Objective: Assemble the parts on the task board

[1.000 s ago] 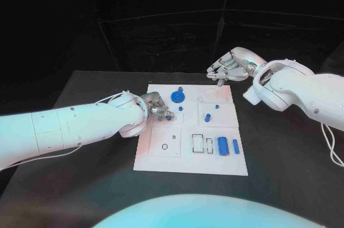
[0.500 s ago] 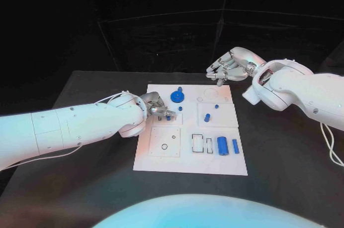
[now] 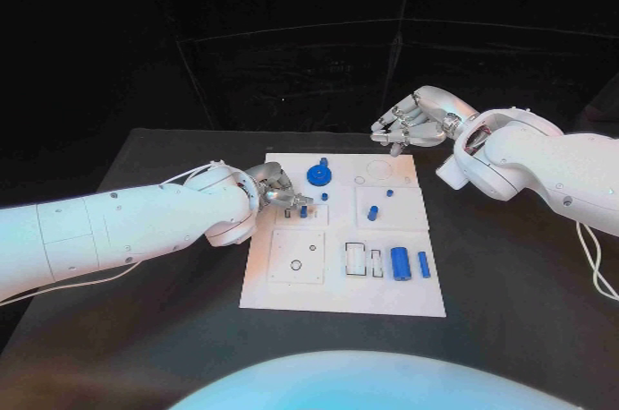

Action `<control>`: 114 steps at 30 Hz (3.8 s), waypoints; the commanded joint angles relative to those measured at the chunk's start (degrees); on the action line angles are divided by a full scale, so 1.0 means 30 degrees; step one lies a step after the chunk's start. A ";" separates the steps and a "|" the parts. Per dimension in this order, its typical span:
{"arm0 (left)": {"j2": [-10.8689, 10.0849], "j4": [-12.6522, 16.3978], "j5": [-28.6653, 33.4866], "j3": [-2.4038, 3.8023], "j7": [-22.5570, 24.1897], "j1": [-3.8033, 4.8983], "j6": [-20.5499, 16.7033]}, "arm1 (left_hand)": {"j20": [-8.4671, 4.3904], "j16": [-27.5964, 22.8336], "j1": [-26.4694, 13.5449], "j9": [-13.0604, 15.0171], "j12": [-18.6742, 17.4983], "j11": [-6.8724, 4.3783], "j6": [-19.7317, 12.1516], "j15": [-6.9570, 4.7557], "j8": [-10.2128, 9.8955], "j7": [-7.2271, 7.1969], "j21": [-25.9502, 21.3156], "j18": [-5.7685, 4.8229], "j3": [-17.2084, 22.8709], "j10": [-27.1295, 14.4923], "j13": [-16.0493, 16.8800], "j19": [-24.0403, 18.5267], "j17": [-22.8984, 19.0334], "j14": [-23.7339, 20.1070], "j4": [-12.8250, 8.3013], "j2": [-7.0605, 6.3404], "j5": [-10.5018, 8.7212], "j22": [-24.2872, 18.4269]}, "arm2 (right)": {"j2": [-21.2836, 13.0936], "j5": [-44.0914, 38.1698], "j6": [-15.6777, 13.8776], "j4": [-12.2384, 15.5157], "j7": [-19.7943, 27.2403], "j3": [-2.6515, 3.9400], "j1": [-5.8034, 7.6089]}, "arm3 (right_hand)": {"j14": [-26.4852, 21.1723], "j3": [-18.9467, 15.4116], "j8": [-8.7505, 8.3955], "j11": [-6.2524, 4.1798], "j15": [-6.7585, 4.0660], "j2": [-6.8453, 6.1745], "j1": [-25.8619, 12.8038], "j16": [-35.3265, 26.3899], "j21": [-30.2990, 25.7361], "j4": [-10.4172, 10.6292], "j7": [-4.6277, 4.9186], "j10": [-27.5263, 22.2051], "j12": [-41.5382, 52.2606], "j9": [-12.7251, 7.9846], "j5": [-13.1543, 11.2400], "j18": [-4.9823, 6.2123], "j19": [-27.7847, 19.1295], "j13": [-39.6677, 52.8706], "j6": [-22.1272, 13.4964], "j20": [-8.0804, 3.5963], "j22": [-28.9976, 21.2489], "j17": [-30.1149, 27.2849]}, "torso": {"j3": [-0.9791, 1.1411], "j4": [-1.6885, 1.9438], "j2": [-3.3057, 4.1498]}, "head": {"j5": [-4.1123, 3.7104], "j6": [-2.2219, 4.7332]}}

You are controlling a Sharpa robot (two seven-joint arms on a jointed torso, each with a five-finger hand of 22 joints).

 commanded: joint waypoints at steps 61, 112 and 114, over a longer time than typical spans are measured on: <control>0.4893 -1.0235 0.0028 0.0629 -0.0219 0.2276 1.1667 | 0.0609 0.0059 0.2557 -0.1399 -0.2324 0.1002 -0.2077 0.0622 -0.1542 0.1105 -0.1401 0.0046 -0.4585 -0.2494 -0.3635 0.0019 0.5032 0.2017 0.1514 0.1391 -0.0032 0.0563 | 0.0443 0.0080 0.0174 -0.0277 0.0220 0.0011 0.0030 | -0.0059 -0.0009 -0.0087 -0.0034 0.0112 -0.0176 -0.0078 -0.0095 -0.0135 0.0156 0.0109 -0.0134 -0.0027 -0.0008 0.0120 0.0232 0.0046 -0.0032 -0.0078 0.0055 -0.0046 -0.0033 | -0.0017 -0.0036 0.0044 | 0.0027 0.0285; 0.5214 -1.0436 0.0178 0.0329 0.0401 0.2216 1.1799 | 0.0425 0.0059 0.6874 -0.2016 -0.2243 0.0713 -0.1566 0.0415 -0.1768 0.0802 -0.1326 0.0016 -0.2388 -0.2379 -0.3781 0.0083 0.5032 0.2017 -0.1058 0.3441 -0.0679 0.0778 | 0.0569 0.0082 0.0216 -0.0354 0.0195 0.0011 0.0027 | -0.0058 0.0003 -0.0088 -0.0037 0.0110 -0.0169 -0.0060 -0.0099 -0.0145 0.0156 0.0107 -0.0136 -0.0025 -0.0008 0.0131 0.0234 0.0052 -0.0032 -0.0084 0.0055 -0.0052 -0.0033 | -0.0011 -0.0063 0.0046 | -0.0022 0.0207; 0.5194 -1.0422 0.0269 0.0328 0.0511 0.2216 1.1618 | 0.0406 0.0059 0.7073 -0.2059 -0.2264 0.0688 -0.1558 0.0401 -0.1796 0.0789 -0.1328 0.0014 -0.1856 -0.2361 -0.3800 0.0085 0.5032 0.2017 -0.1301 0.3607 -0.0672 0.0788 | 0.0564 0.0082 0.0217 -0.0352 0.0194 0.0011 0.0027 | -0.0058 0.0003 -0.0088 -0.0037 0.0110 -0.0169 -0.0060 -0.0099 -0.0145 0.0156 0.0107 -0.0136 -0.0025 -0.0008 0.0131 0.0234 0.0052 -0.0032 -0.0084 0.0055 -0.0052 -0.0033 | -0.0009 -0.0066 0.0042 | -0.0018 0.0206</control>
